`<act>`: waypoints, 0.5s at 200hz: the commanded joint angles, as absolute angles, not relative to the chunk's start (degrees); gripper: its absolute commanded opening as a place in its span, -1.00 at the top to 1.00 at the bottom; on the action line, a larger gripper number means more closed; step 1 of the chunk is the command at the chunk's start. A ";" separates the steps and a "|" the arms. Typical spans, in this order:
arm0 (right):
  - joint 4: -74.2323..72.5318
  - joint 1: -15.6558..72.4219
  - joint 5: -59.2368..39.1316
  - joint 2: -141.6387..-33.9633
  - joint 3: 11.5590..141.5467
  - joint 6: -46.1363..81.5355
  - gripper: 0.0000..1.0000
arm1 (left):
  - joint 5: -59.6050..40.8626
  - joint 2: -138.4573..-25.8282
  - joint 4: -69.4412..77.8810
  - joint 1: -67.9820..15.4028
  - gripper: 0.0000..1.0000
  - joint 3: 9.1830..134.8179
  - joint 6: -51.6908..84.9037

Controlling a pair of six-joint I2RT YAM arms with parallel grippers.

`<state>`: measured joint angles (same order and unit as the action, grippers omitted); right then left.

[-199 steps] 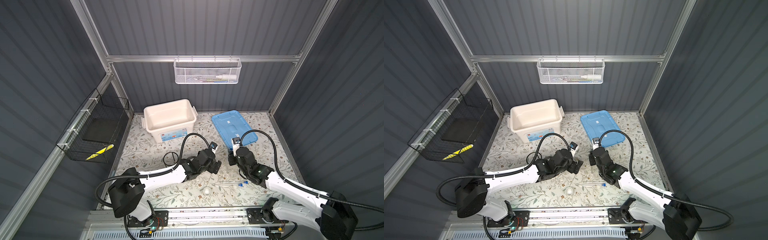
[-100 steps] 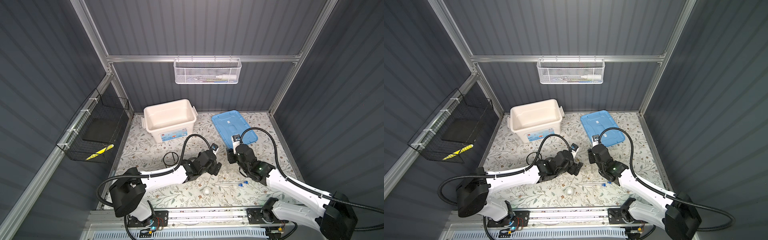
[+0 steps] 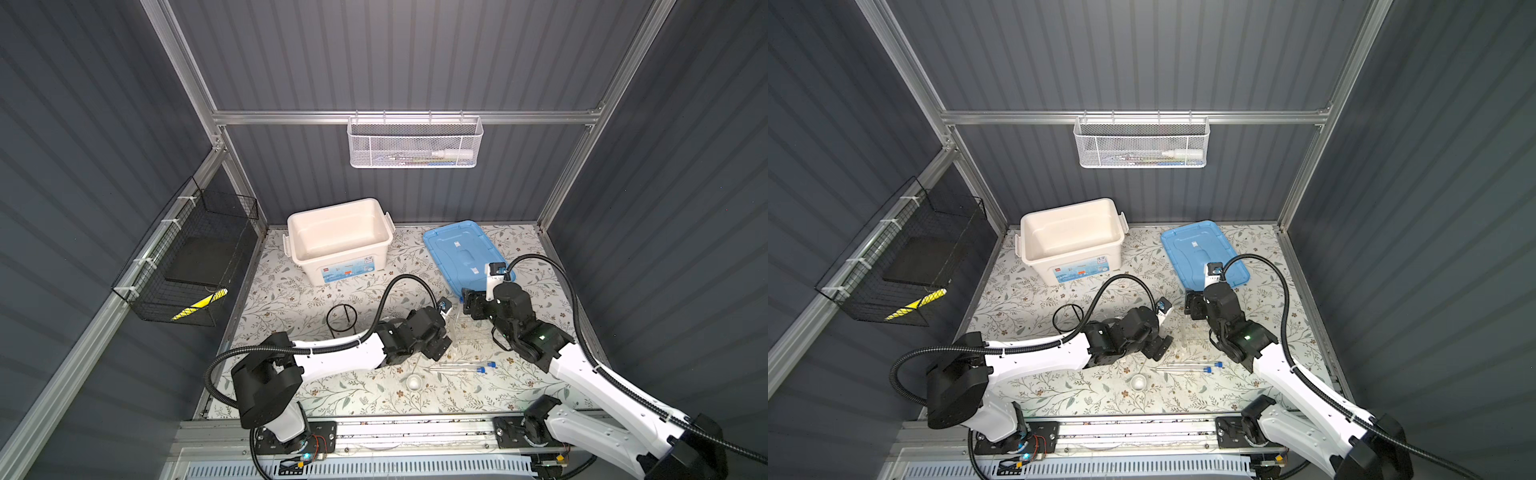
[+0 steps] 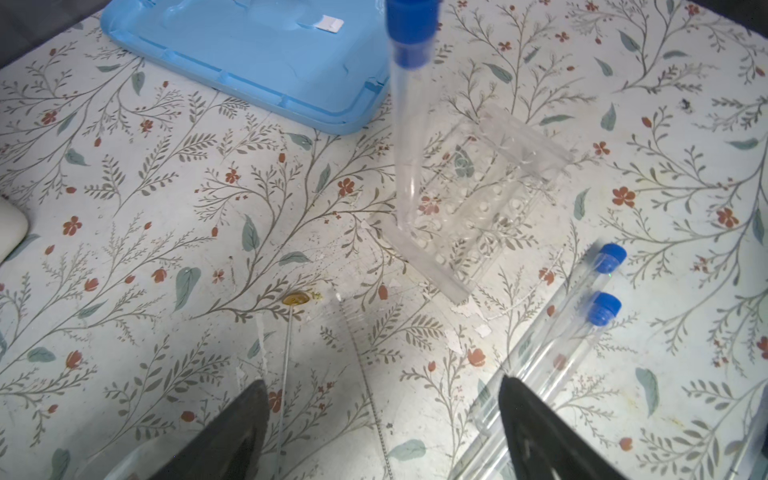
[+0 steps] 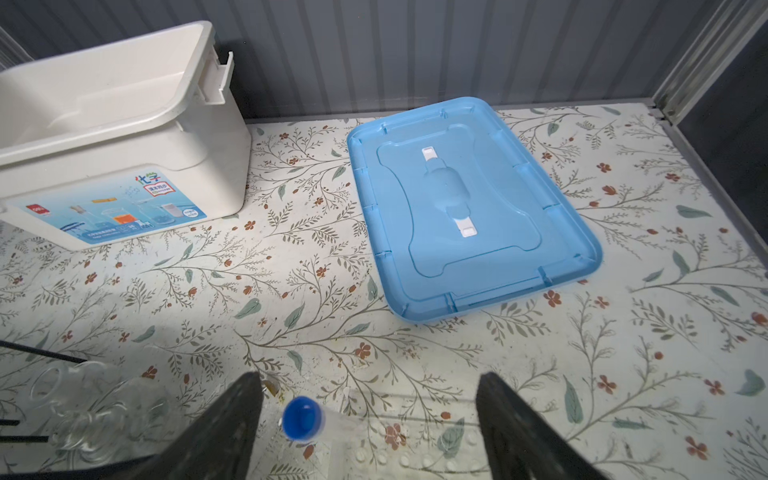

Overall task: Organize the chemistry lab equipment
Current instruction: 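Move the left gripper over the blue-capped tubes lying on the table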

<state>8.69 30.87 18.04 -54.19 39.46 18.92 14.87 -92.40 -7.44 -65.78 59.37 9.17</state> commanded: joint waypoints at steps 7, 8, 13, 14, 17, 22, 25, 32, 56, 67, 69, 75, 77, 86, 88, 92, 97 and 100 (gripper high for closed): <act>11.49 27.45 14.66 -51.69 40.55 21.43 -0.72 | 11.40 -94.68 -12.11 -67.47 -0.67 62.49 3.88; 11.54 27.35 14.54 -51.59 40.53 21.44 -0.72 | 11.24 -94.76 -12.21 -67.53 -0.67 62.54 3.74; 11.72 26.81 14.15 -51.15 40.36 21.52 -0.74 | 10.62 -95.06 -12.45 -67.71 -0.65 62.62 3.25; 11.75 26.63 14.11 -51.06 40.31 21.53 -0.73 | 10.49 -95.12 -12.51 -67.79 -0.65 62.69 3.16; 11.83 26.37 13.90 -50.80 40.22 21.63 -0.74 | 10.08 -95.29 -12.57 -67.92 -0.63 62.76 2.79; 11.99 25.80 13.53 -50.50 40.02 21.78 -0.76 | 9.35 -95.63 -12.68 -67.98 -0.61 62.89 2.37; 12.03 25.43 13.24 -50.29 39.93 21.84 -0.76 | 9.00 -95.72 -12.82 -68.14 -0.60 62.91 2.13; 12.28 24.49 12.64 -49.77 39.69 22.17 -0.78 | 8.37 -96.23 -13.16 -68.44 -0.58 63.10 1.40; 13.03 21.16 10.39 -48.79 38.90 23.44 -0.82 | 6.72 -98.05 -14.72 -69.16 -0.50 64.39 -0.76; 13.31 19.91 9.26 -48.74 38.68 23.91 -0.86 | 6.12 -99.06 -15.26 -69.42 -0.45 65.32 -1.63; 13.41 19.74 9.17 -48.66 38.69 24.02 -0.89 | 6.08 -99.30 -15.37 -69.43 -0.44 65.44 -1.73; 13.55 19.24 8.83 -48.61 38.65 24.19 -0.97 | 5.89 -99.84 -15.51 -69.48 -0.41 65.77 -1.97; 13.65 19.14 8.73 -48.67 38.62 24.28 -0.98 | 5.82 -100.13 -15.52 -69.51 -0.40 65.84 -2.07; 13.95 18.78 8.44 -48.60 38.70 24.43 -0.98 | 5.52 -100.99 -15.46 -69.52 -0.35 66.09 -2.32; 13.97 18.69 8.35 -48.58 38.72 24.43 -0.98 | 5.53 -101.21 -15.34 -69.52 -0.34 66.14 -2.34; 13.97 18.57 8.08 -48.52 38.67 24.43 -0.98 | 5.47 -101.49 -15.17 -69.43 -0.33 66.18 -2.30; 13.97 18.46 7.79 -48.46 38.72 24.43 -0.98 | 5.29 -101.93 -15.08 -69.54 -0.33 66.32 -2.36; 13.92 18.38 7.75 -48.40 38.69 24.46 -0.98 | 5.20 -102.21 -14.96 -69.52 -0.32 66.32 -2.29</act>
